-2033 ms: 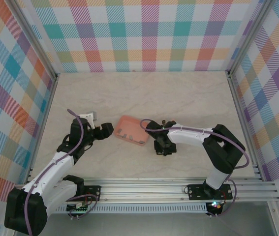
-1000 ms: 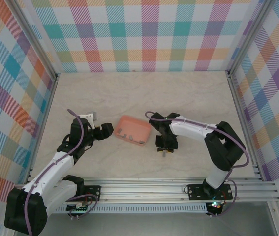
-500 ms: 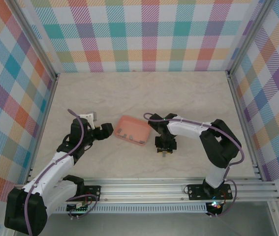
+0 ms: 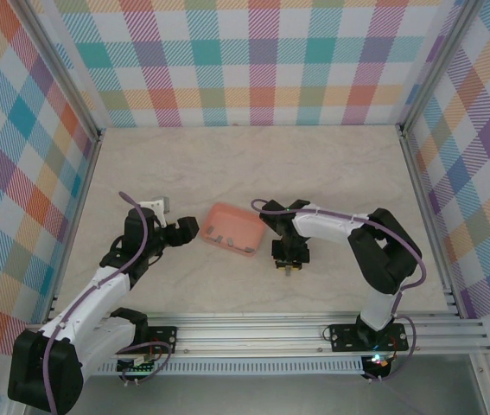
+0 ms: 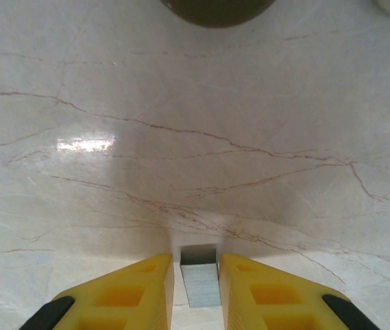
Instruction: Load the staples into the stapler
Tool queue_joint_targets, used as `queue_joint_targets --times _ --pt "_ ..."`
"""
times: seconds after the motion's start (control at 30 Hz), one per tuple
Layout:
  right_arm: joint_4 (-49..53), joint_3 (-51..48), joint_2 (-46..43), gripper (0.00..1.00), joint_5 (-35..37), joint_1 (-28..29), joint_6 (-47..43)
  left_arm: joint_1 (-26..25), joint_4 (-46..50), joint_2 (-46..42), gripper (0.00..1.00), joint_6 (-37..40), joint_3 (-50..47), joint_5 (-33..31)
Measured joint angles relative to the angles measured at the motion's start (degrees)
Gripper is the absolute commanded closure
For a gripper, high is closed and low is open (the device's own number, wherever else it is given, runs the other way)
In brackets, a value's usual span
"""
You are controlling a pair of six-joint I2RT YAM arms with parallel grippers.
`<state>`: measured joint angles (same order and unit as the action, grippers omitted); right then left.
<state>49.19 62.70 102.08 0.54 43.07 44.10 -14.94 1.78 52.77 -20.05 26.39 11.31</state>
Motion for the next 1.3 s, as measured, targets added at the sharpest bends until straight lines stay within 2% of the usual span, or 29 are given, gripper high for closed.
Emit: queue_joint_targets --times 0.27,0.4,0.73,1.07,1.3 --pt "-0.1 0.1 0.9 0.77 0.0 0.0 -0.2 0.0 0.0 0.0 0.19 0.0 0.0 0.0" --pt "-0.2 0.1 0.9 0.81 0.0 0.0 -0.6 0.0 0.0 0.0 0.19 0.0 0.0 0.0" --pt "-1.9 -1.5 -0.7 0.83 0.8 0.0 -0.8 0.0 0.3 0.0 0.19 0.2 0.0 0.0" --pt "-6.7 -5.4 -11.5 0.82 8.3 -0.3 -1.7 -0.9 0.8 0.0 0.19 0.2 1.0 0.2" --pt "-10.0 -5.8 -14.5 0.82 12.6 -2.5 -6.6 -5.4 -0.9 2.8 0.19 1.3 1.7 -0.1"
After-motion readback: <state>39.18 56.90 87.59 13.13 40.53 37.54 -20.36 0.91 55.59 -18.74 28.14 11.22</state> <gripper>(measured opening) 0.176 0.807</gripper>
